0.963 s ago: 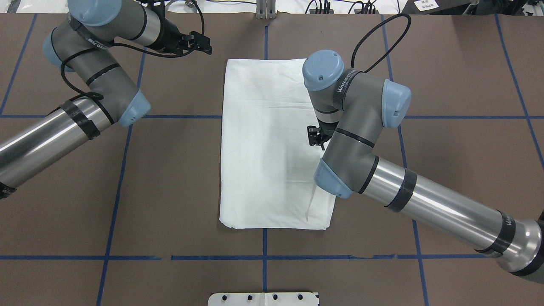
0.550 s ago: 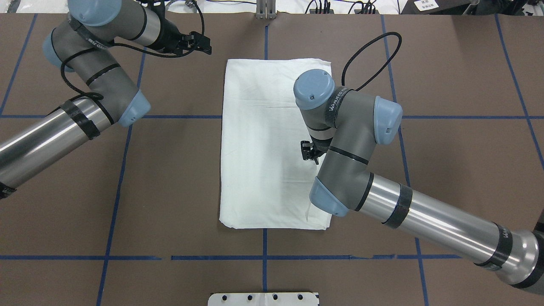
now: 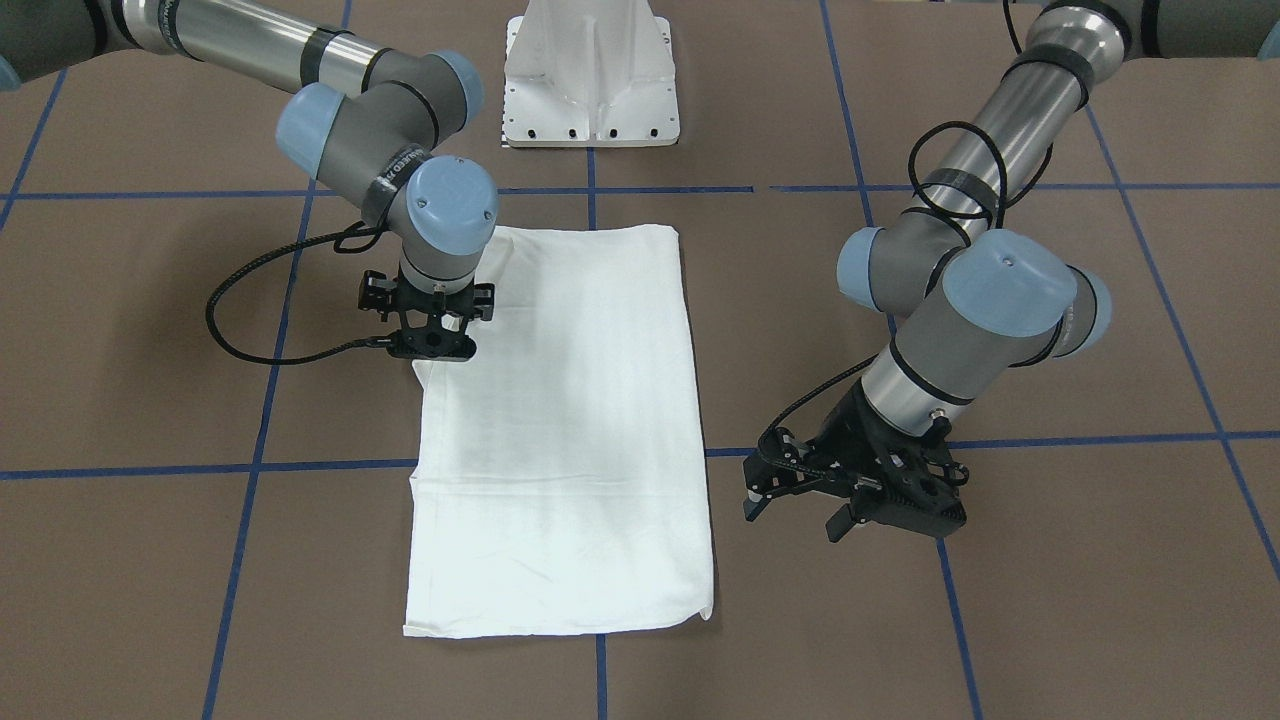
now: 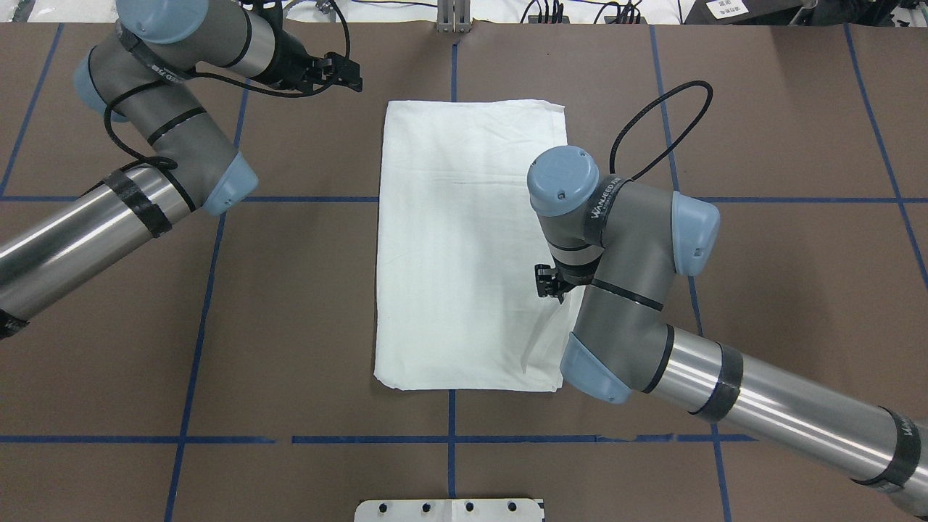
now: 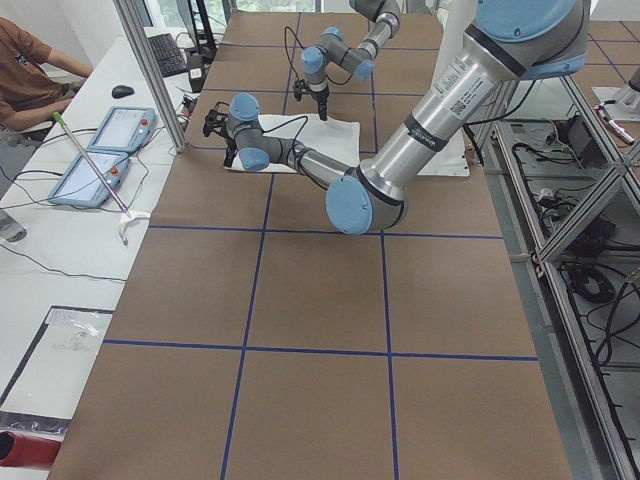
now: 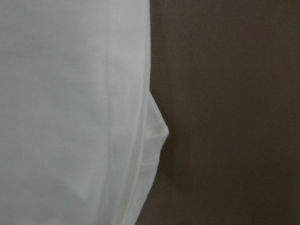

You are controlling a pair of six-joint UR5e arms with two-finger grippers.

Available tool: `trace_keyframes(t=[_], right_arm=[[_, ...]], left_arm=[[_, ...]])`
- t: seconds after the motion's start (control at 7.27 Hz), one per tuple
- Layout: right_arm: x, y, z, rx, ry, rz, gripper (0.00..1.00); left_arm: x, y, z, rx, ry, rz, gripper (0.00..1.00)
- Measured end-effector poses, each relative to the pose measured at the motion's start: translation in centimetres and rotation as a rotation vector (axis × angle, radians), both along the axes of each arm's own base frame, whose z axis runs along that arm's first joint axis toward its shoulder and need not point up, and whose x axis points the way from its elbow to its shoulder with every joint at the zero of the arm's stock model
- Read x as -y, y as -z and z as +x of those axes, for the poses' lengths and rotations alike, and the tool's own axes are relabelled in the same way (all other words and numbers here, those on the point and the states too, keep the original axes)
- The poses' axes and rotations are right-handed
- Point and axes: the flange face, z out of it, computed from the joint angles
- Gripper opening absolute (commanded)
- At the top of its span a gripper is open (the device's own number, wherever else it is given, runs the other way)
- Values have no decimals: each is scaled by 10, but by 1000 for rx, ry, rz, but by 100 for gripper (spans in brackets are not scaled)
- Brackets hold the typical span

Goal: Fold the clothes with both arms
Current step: 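Move the right gripper along the shirt's side edge toward the robot, then swing the left gripper to the shirt's near corner while the right gripper lifts away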

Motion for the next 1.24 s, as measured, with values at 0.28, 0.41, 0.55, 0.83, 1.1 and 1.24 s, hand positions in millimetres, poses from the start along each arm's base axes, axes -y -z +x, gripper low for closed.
trace_keyframes(t=[0.28,0.41,0.55,0.83,1.1,1.24], right_arm=[[-26,-9,8,-12,8,-9,100],[-32,-9,8,-11,8,-9,100],[-35,-2,11,4,9,-1,100],[-43,27,29,68,5,36,100],[-43,55,65,142,-25,80,100],[-40,66,93,179,-51,97,100]], left_arm=[[0,1,0,-1,0,1,100],[0,1,0,-1,0,1,100],[0,2,0,-1,0,2,100],[-1,5,-1,-8,1,-2,100],[-25,-1,0,-50,-23,-70,100],[-51,-4,-1,-100,-39,-144,100]])
